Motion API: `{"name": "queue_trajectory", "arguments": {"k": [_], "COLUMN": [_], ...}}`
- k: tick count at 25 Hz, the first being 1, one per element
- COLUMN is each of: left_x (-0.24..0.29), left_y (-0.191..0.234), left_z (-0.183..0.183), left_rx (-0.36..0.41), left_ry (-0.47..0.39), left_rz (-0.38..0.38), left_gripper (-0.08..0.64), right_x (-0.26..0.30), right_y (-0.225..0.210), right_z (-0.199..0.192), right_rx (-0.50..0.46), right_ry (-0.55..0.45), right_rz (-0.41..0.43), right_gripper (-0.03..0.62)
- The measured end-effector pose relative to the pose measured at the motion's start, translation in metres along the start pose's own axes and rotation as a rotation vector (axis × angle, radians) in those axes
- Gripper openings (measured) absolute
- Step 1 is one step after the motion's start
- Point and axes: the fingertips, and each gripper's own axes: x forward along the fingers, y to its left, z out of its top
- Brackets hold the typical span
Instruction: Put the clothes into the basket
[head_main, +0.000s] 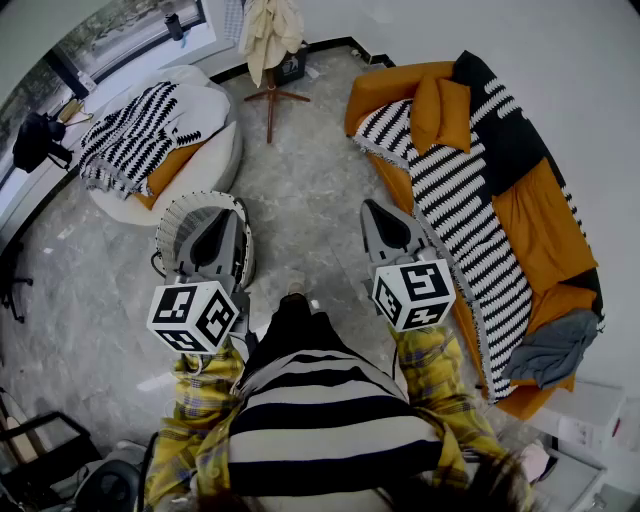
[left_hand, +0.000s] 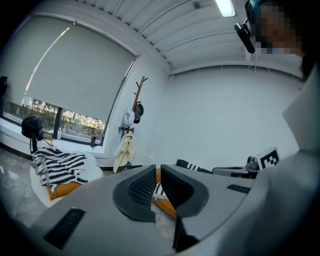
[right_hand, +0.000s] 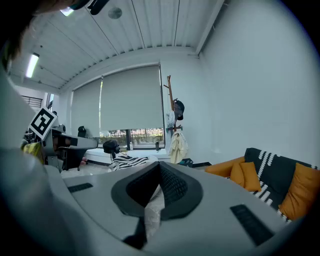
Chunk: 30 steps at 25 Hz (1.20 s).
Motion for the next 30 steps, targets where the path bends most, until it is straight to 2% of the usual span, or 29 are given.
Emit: {"name": "queue_trajectory", "arguments": {"k": [17,30], "left_x": [0.122,0.193], "left_y": [0.074,0.110], "left_z": [0.048,0.089], "left_rx": [0.011,0.076], "left_ry": [0.002,-0.030], "left_rz": [-0.030,-0.042], "left_gripper": [0.040,0.040], "right_x": [0.144,0.239], "right_y": [-0.025,-0.038], "right_z": [0.057,0.093], "right_rx": [0.020,0.044], "right_ry": [-0.009,-0.052], "right_rz": [0.081,0.131], "right_gripper": [0.026,0.026]}}
